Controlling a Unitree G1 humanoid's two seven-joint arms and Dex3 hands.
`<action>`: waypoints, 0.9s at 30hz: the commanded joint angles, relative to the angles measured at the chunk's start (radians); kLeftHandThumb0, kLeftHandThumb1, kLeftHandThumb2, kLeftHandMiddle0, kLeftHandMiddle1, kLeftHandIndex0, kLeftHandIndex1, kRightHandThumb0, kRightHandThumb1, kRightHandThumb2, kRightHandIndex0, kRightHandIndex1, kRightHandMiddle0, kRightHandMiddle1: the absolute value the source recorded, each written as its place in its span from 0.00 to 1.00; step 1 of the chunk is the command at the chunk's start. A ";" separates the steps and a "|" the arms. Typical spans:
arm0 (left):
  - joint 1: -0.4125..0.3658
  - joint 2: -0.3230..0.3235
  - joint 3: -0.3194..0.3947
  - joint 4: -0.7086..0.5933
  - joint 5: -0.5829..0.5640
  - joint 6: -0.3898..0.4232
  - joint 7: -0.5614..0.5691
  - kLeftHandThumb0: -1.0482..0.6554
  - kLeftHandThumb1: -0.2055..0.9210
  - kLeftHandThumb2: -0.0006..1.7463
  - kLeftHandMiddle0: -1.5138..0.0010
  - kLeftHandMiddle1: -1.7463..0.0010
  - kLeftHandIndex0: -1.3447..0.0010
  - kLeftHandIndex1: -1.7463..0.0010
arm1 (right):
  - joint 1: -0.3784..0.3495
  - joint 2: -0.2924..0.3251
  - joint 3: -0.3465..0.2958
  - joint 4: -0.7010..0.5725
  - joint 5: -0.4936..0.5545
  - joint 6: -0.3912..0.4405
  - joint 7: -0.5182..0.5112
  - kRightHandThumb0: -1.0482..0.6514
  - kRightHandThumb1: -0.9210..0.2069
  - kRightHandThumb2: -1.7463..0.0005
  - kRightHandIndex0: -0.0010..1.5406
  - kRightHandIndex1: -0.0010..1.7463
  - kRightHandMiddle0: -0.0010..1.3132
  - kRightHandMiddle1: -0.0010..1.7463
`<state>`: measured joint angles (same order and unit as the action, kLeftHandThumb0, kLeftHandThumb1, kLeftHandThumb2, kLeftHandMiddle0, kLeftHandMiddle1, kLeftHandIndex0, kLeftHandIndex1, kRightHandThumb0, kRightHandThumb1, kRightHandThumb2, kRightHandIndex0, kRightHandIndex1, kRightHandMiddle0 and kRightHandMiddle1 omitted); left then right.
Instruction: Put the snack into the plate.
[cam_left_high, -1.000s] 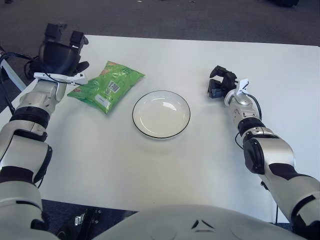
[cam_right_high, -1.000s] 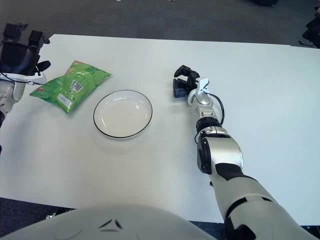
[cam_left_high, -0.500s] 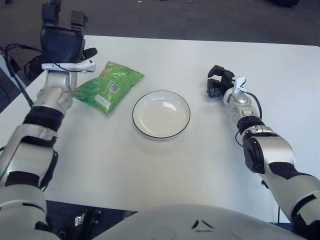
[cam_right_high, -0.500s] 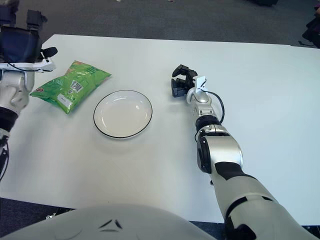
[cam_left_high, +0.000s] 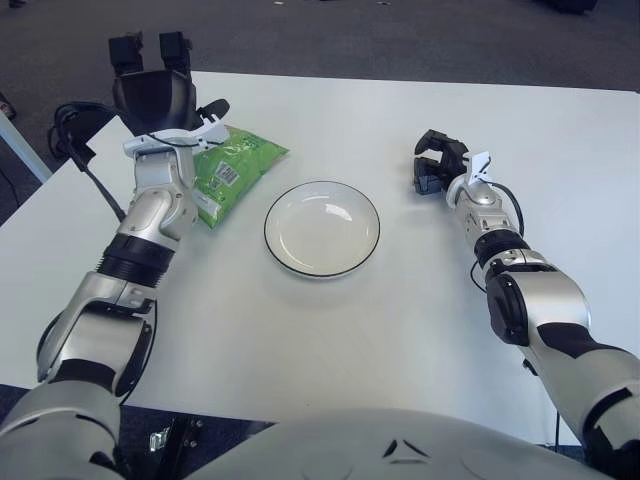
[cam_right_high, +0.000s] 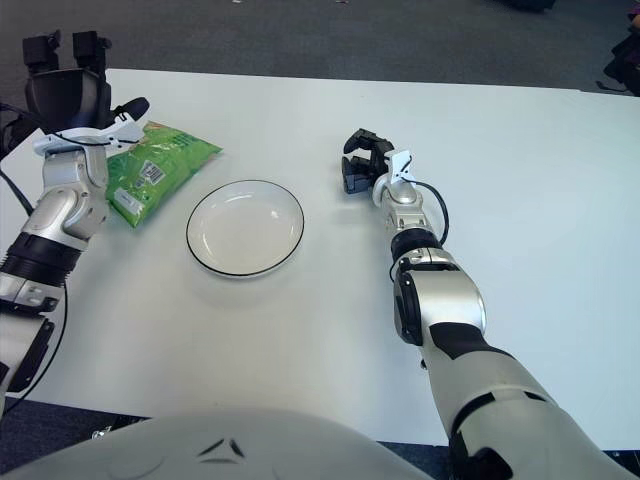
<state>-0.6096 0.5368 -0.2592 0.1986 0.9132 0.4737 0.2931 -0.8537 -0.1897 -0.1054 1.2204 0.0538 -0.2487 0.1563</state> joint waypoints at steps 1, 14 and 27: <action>0.021 -0.039 0.018 -0.032 0.009 0.080 -0.053 0.05 1.00 0.49 0.99 0.64 1.00 0.55 | 0.071 0.019 0.016 0.052 -0.028 0.078 0.011 0.61 0.83 0.03 0.54 1.00 0.50 0.99; 0.046 -0.175 0.024 -0.073 0.017 0.303 -0.130 0.00 1.00 0.51 1.00 0.85 1.00 0.72 | 0.068 0.017 0.035 0.051 -0.046 0.084 -0.009 0.61 0.84 0.03 0.55 1.00 0.51 0.98; 0.020 -0.294 0.002 0.093 0.017 0.477 -0.091 0.00 1.00 0.56 1.00 1.00 1.00 0.98 | 0.071 0.015 0.052 0.046 -0.065 0.074 -0.026 0.61 0.83 0.04 0.54 1.00 0.52 0.96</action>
<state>-0.5763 0.2558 -0.2592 0.2328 0.9421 0.9441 0.1770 -0.8546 -0.1936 -0.0762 1.2148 0.0223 -0.2489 0.1368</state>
